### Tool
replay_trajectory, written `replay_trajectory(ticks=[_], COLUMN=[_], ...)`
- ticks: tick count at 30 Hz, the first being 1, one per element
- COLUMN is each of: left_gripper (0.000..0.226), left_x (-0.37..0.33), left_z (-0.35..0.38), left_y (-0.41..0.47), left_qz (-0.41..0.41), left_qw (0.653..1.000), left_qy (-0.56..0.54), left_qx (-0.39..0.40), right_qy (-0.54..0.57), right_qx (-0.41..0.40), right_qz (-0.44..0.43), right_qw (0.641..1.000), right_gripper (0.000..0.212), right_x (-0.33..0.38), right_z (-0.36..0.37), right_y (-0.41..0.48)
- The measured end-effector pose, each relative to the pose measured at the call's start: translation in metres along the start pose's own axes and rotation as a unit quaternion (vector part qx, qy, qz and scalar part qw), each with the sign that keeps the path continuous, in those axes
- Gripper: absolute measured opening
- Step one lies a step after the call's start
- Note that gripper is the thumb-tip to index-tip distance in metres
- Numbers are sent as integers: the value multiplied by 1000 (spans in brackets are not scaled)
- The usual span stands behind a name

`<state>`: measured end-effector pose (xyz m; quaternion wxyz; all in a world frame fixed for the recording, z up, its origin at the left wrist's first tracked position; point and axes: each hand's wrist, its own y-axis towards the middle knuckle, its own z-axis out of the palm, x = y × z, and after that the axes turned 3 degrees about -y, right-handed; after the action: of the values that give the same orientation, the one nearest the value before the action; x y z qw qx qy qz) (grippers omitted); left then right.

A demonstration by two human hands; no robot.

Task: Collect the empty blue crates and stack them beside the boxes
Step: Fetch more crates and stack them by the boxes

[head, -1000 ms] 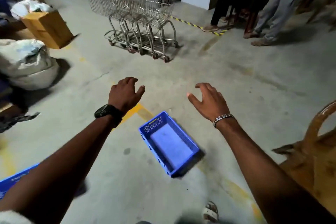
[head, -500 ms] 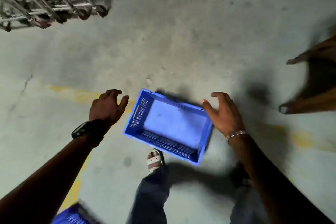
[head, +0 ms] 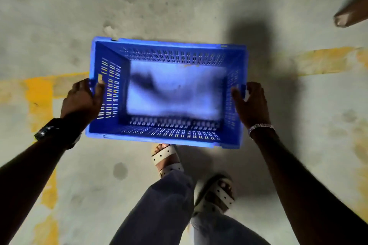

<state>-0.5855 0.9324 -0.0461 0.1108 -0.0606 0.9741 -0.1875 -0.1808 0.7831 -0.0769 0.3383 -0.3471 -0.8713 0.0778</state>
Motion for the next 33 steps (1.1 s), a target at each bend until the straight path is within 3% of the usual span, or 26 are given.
replay_trajectory(ticks=[6, 10, 12, 15, 18, 25, 33], left_gripper=[65, 86, 81, 61, 61, 62, 69], left_x=[23, 44, 50, 42, 37, 22, -61], left_z=[49, 58, 58, 58, 57, 31, -83], left_y=[35, 53, 64, 67, 67, 51, 10], left_qz=[-84, -80, -88, -98, -115, -111, -52], left_qw=[987, 959, 944, 915, 904, 903, 913], left_qy=[-138, -271, -319, -392, -412, -416, -403], left_qx=[-2, -25, -16, -6, 9, 18, 35], right_qy=[59, 98, 134, 241, 309, 319, 342], right_qx=[-61, -109, -122, -68, -34, -59, -90], right_qz=[34, 83, 93, 111, 133, 167, 191], right_qw=[996, 986, 979, 962, 941, 931, 916], right_gripper=[53, 41, 47, 50, 46, 47, 48], right_x=[-26, -25, -28, -30, -26, -12, 21], right_z=[53, 61, 60, 57, 56, 28, -121], right_y=[12, 14, 19, 24, 27, 16, -34])
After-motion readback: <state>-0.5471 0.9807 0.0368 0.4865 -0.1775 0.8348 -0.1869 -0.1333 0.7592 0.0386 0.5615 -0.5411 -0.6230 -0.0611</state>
